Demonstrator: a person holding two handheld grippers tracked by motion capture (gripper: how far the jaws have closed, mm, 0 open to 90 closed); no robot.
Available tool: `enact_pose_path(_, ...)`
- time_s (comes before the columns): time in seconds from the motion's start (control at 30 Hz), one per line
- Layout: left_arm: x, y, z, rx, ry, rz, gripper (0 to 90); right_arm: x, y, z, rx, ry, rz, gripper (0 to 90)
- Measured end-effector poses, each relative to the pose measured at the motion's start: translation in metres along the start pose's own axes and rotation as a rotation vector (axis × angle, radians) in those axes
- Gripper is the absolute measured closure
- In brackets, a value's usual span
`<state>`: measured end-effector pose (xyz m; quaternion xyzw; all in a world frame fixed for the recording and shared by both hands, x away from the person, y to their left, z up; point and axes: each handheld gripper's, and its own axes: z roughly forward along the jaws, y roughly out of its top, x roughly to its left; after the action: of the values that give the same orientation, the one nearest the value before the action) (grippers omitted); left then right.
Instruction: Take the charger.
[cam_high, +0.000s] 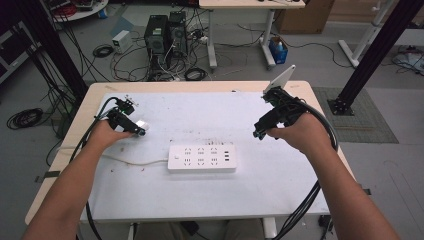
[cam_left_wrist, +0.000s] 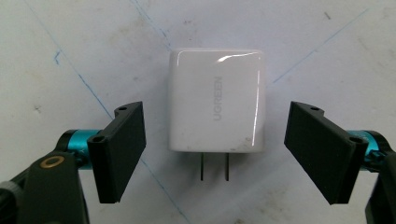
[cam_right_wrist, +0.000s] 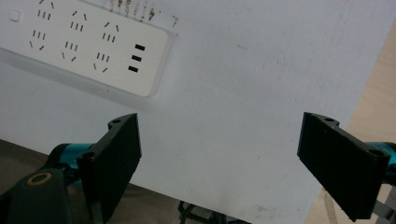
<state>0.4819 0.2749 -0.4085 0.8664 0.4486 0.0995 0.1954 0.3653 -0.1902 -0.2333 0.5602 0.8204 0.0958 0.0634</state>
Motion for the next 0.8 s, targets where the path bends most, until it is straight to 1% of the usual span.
enact_pose_path(0.1, 0.0005, -0.0004, 0.0026, 0.008, -0.009, 0.005, 21.2, 0.0017, 0.0004, 0.0005, 0.000, 0.005, 0.000, 13.0)
enact_pose_path(0.13, 0.0005, -0.0004, 0.0026, 0.008, -0.009, 0.005, 21.2, 0.0017, 0.0005, 0.0009, 0.001, 0.004, -0.009, 13.0)
enact_pose_path(0.17, -0.0002, -0.0006, 0.0038, 0.012, -0.009, 0.012, 21.2, 0.0017, 0.0005, 0.0009, 0.001, 0.004, -0.009, 13.0)
enact_pose_path(0.2, -0.0003, -0.0006, 0.0036, 0.013, -0.021, 0.022, 24.5, 0.0028, 0.0007, 0.0028, 0.003, 0.006, -0.011, 13.0)
enact_pose_path(0.27, -0.0009, -0.0008, 0.0037, 0.007, -0.027, 0.027, 24.5, 0.0028, 0.0007, 0.0028, 0.003, 0.006, -0.011, 13.0)
enact_pose_path(0.4, -0.0013, -0.0005, 0.0078, 0.023, -0.020, 0.025, 29.7, -0.0005, 0.0012, 0.0040, 0.005, 0.010, 0.006, 13.0)
enact_pose_path(0.47, -0.0015, -0.0008, 0.0087, 0.021, -0.017, 0.031, 36.0, -0.0016, 0.0006, 0.0038, 0.004, 0.011, 0.009, 12.9)
enact_pose_path(0.5, -0.0020, -0.0009, 0.0090, 0.021, -0.010, 0.042, 36.0, -0.0016, 0.0006, 0.0038, 0.004, 0.011, 0.009, 12.9)
enact_pose_path(0.53, -0.0020, -0.0010, 0.0087, 0.017, -0.007, 0.040, 37.5, -0.0022, 0.0002, 0.0040, 0.004, 0.010, 0.010, 13.0)
enact_pose_path(0.57, -0.0015, -0.0011, 0.0080, 0.015, -0.011, 0.043, 42.4, -0.0029, -0.0004, 0.0042, 0.007, 0.011, 0.013, 13.0)
enact_pose_path(0.73, -0.0045, -0.0001, 0.0076, 0.023, 0.008, 0.052, 42.5, -0.0053, 0.0003, 0.0052, 0.006, 0.008, 0.020, 13.0)
enact_pose_path(0.77, -0.0045, -0.0001, 0.0076, 0.023, 0.008, 0.052, 42.6, -0.0054, 0.0004, 0.0053, 0.007, 0.009, 0.022, 13.0)
enact_pose_path(0.8, -0.0047, -0.0001, 0.0077, 0.023, -0.001, 0.043, 42.6, -0.0054, 0.0005, 0.0052, 0.005, 0.009, 0.024, 13.0)
